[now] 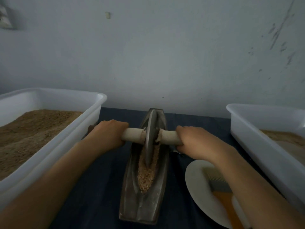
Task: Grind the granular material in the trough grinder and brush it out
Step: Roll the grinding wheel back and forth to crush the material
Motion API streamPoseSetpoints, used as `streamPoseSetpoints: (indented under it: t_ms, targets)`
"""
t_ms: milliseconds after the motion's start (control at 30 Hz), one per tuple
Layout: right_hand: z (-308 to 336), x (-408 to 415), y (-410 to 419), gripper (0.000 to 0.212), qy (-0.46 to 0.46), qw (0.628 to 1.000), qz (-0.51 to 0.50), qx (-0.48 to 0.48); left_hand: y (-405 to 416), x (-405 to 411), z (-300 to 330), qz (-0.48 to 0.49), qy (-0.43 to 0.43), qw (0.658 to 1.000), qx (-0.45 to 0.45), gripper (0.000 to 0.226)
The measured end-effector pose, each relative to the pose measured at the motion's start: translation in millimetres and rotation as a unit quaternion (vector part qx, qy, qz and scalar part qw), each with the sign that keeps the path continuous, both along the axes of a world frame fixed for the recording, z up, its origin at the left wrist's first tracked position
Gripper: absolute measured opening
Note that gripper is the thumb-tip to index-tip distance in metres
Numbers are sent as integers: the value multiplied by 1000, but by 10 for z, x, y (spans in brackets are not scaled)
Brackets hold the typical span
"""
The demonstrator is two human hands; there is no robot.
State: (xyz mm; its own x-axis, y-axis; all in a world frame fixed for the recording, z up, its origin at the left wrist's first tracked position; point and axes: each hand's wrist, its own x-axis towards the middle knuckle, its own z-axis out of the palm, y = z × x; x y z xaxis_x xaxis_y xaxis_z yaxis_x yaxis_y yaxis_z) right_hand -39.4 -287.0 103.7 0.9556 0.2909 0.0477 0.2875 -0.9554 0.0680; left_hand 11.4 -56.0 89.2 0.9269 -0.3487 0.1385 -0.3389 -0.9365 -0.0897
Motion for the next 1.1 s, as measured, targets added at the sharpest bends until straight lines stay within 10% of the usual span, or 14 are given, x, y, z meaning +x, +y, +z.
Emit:
streamPoseSetpoints:
  t_ms: [333, 833, 1100]
  targets:
    - [240, -222, 59, 20, 158, 987, 15, -7, 49, -225, 273, -12, 213, 975, 68, 43]
    - [-139, 239, -56, 24, -158, 987, -9, -34, -91, 105, -121, -7, -142, 989, -31, 21]
    - [127, -64, 28, 15, 89, 996, -10, -3, -11, -115, 124, 8, 83, 996, 34, 37]
